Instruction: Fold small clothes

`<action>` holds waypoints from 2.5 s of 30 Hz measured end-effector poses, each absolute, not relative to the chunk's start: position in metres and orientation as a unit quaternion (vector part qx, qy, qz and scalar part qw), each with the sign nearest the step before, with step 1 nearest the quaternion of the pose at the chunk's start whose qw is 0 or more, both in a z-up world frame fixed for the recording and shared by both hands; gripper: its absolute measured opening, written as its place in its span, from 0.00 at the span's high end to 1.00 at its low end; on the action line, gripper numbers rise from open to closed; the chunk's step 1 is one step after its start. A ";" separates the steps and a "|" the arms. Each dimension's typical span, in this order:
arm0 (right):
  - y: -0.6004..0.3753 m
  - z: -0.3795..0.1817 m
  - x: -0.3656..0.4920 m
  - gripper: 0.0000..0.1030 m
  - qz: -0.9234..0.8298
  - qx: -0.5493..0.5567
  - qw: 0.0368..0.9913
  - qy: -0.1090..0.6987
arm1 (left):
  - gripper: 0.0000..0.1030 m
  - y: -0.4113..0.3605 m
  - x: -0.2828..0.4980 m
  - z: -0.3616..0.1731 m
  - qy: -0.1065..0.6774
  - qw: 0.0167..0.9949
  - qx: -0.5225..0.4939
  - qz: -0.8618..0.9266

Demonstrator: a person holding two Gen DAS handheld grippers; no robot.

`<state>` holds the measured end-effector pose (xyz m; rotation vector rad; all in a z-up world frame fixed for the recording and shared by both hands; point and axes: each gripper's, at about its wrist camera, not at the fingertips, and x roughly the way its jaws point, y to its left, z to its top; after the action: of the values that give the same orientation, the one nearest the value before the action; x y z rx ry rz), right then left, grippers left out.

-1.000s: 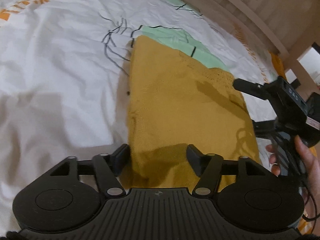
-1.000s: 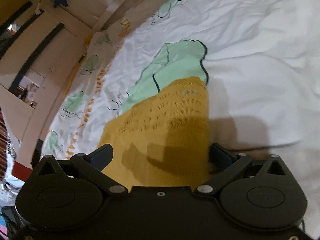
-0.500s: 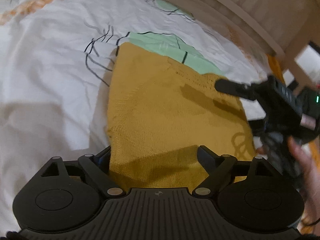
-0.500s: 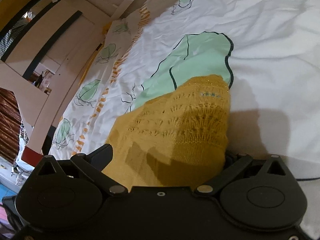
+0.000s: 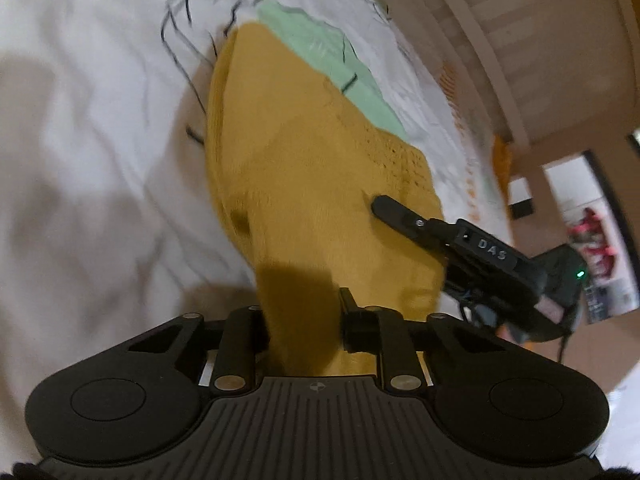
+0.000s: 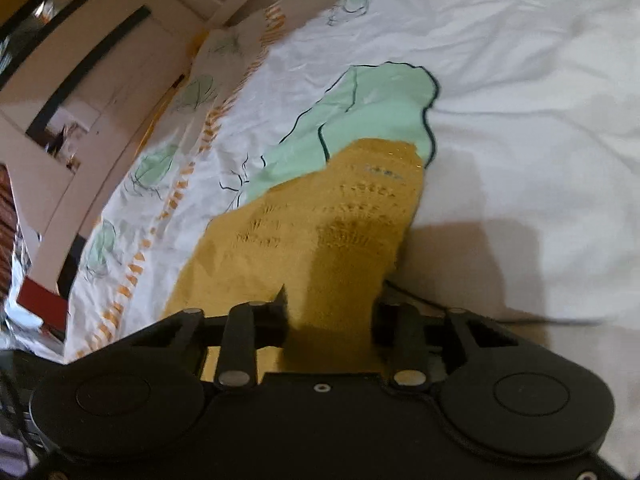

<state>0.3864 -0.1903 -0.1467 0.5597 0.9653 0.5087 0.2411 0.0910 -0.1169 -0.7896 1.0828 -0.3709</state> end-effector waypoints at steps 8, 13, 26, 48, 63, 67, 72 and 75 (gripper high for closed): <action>-0.198 -0.112 0.329 0.64 0.215 0.246 0.815 0.479 | 0.79 0.050 0.207 -0.087 0.506 0.766 -0.316 -0.241; -0.217 -0.102 0.271 0.64 0.202 0.239 0.805 0.504 | 0.79 0.022 0.165 -0.081 0.523 0.747 -0.302 -0.279; -0.261 -0.111 0.187 0.40 0.091 0.210 0.834 0.502 | 0.73 0.008 0.095 -0.105 0.559 0.776 -0.208 -0.206; -0.234 -0.039 0.080 0.00 0.011 0.127 0.945 0.302 | 0.22 -0.005 0.027 -0.016 0.382 0.922 -0.020 -0.063; -0.197 -0.053 0.034 0.01 0.017 0.057 0.917 0.393 | 0.22 -0.016 0.022 -0.018 0.419 0.905 -0.015 -0.066; -0.191 -0.046 0.027 0.01 0.015 0.031 0.924 0.380 | 0.23 -0.024 0.021 -0.018 0.432 0.901 0.033 -0.031; -0.185 -0.040 0.024 0.01 -0.014 0.004 0.929 0.370 | 0.23 -0.022 0.014 -0.011 0.421 0.906 0.039 -0.013; -0.183 -0.040 0.023 0.01 -0.019 -0.007 0.927 0.374 | 0.23 -0.020 0.011 -0.004 0.417 0.908 0.038 -0.005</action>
<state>0.0230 -0.1830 -0.0401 -0.0138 0.7666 -0.0397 0.0105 -0.0203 -0.0045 0.0777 0.8609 -0.0111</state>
